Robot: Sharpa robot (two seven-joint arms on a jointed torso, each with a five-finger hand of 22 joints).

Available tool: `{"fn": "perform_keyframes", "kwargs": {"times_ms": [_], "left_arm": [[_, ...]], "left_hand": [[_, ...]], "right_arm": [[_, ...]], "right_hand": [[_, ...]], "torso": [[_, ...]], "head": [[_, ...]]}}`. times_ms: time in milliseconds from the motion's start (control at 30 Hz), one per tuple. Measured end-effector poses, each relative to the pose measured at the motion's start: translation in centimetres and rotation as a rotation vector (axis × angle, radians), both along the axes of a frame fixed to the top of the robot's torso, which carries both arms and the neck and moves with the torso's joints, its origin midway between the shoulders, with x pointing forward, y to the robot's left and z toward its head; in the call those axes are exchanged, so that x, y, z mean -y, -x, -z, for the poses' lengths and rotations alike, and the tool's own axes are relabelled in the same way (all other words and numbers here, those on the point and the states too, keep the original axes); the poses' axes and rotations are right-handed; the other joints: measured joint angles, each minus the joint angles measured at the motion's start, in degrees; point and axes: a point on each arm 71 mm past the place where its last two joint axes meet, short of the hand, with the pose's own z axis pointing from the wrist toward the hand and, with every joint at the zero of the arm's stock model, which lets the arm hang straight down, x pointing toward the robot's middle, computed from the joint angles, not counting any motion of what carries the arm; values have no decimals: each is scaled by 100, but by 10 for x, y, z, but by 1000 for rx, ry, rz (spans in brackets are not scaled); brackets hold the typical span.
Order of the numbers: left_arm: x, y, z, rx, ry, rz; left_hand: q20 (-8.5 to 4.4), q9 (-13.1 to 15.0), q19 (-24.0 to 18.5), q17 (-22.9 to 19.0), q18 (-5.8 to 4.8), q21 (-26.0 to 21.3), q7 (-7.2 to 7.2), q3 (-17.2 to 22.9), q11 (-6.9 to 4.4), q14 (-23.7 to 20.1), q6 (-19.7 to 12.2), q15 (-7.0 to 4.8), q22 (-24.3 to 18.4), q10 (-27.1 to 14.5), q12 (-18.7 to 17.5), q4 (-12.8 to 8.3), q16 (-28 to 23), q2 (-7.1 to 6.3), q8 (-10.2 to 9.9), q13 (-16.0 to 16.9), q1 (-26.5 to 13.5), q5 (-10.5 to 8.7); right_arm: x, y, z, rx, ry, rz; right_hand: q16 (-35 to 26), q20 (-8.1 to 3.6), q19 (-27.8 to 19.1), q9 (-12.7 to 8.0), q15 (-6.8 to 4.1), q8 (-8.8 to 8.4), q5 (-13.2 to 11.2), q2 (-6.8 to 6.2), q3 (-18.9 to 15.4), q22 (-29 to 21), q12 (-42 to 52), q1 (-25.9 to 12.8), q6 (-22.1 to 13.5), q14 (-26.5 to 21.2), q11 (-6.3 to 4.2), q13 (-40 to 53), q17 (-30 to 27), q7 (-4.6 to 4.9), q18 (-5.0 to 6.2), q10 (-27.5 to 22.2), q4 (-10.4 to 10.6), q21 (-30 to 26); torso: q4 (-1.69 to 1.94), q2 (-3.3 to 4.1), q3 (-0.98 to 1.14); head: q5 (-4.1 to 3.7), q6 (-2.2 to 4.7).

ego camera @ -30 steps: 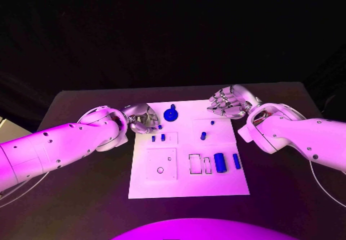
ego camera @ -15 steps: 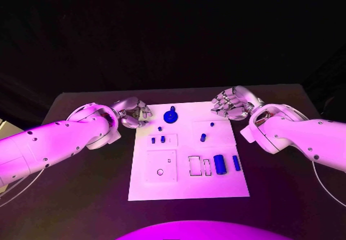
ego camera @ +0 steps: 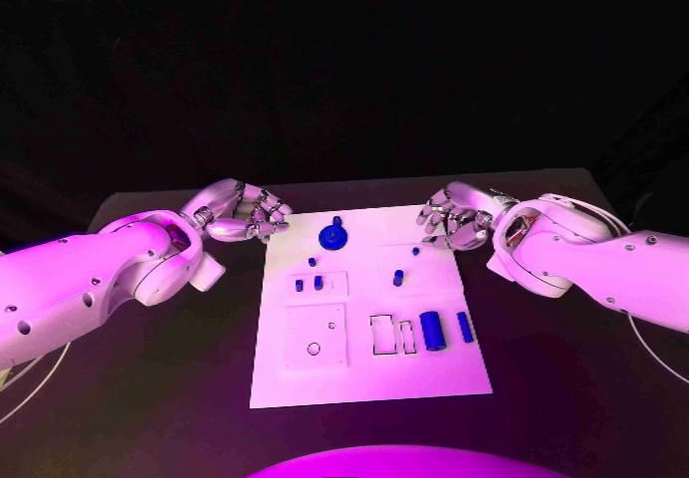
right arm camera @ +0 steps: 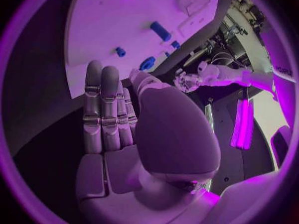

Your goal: Assemble the parts on the task board

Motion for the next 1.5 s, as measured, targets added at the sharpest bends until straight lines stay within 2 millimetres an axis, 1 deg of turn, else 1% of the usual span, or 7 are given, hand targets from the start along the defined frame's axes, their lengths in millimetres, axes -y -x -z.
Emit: {"fn": "perform_keyframes", "kwargs": {"times_ms": [100, 167, 333, 933, 1000, 1400, 1500], "left_arm": [[1, 5, -3, -28, 77, 31], [2, 7, -4, -41, 118, 45], [2, 11, -7, -65, 212, 58], [-3, 12, -10, -89, 352, 31], [-4, 12, -10, -90, 355, 30], [-4, 12, -10, -95, 365, 29], [-4, 12, -10, -96, 365, 30]], "left_hand": [[14, 0, 79, 13, -1, -130, 0, -132, 14, -19, 0, 19, -111, -59, -97, 49, -8, 0, 16, -64, 0, 0], [8, 0, 87, 13, -1, -167, 0, -157, 14, -19, 0, 19, -151, -59, -128, 74, -8, 26, 16, -95, 26, 0], [9, 1, 128, 13, 0, -191, -21, -172, 14, -19, -21, 19, -182, -59, -140, 89, -8, 70, 44, -116, 70, 0], [8, 1, 170, 12, 0, -212, -21, -172, 14, -19, -21, 19, -202, -58, -154, 89, -31, 100, 44, -135, 101, 0], [8, 1, 170, 12, 0, -213, -21, -172, 14, -19, -21, 19, -209, -58, -154, 89, -31, 101, 44, -142, 101, 0], [8, -4, 169, 12, 0, -212, -22, -172, 19, -19, -20, 18, -216, -52, -176, 89, -31, 130, 44, -154, 130, 1], [8, -4, 169, 12, 0, -212, -22, -172, 36, -19, -20, 18, -219, -36, -176, 89, -31, 129, 44, -156, 130, 1]], "right_arm": [[-4, 1, 1, 10, 80, -30], [-7, 1, 2, 23, 117, -45], [-15, 2, 1, 59, 189, -72], [-35, 4, 12, 100, 311, -114], [-36, 4, 13, 96, 317, -117], [-39, 4, 21, 74, 353, -122], [-40, 4, 21, 76, 356, -120]], "right_hand": [[1184, 1, -16, 35, 5, -42, -25, 0, -28, 772, -125, 0, 27, 18, 24, 19, 808, -27, 0, -23, 22, 755], [2457, 11, -5, 61, -5, -69, -25, -40, -38, 1468, -167, 43, 46, 295, 29, 24, 1786, -46, 0, -17, 20, 1419], [3448, 8, 100, 92, -11, -69, -25, -37, 2, 2307, -256, 69, 108, 346, 42, 10, 2605, -18, -92, -2, 13, 2184], [3981, -24, 296, 158, -10, -82, 12, 31, 210, 3372, -299, 137, 350, 345, -25, -25, 3068, -124, -178, 139, 10, 3133], [3991, -12, 325, 175, -31, -60, 12, 31, 274, 3488, -299, 137, 410, 366, -42, -25, 3071, -140, -266, 207, -1, 3233], [4013, -44, 398, 231, -35, -16, 35, 35, 451, 3920, -299, 137, 526, 370, -80, -28, 3071, -170, -268, 345, -16, 3604], [4047, -63, 417, 265, -73, -15, -112, 138, 606, 4072, -309, 90, 571, 364, -93, -29, 3064, -201, -268, 399, -5, 3732]], "torso": [[8, 1, -3], [14, -1, -5], [14, -3, -10], [16, 5, -5], [13, 5, -4], [3, 0, -4], [4, 0, -4]], "head": [[-30, -3], [-43, -12], [-57, -13], [-82, -36], [-76, -44], [-76, -61], [-74, -57]]}}
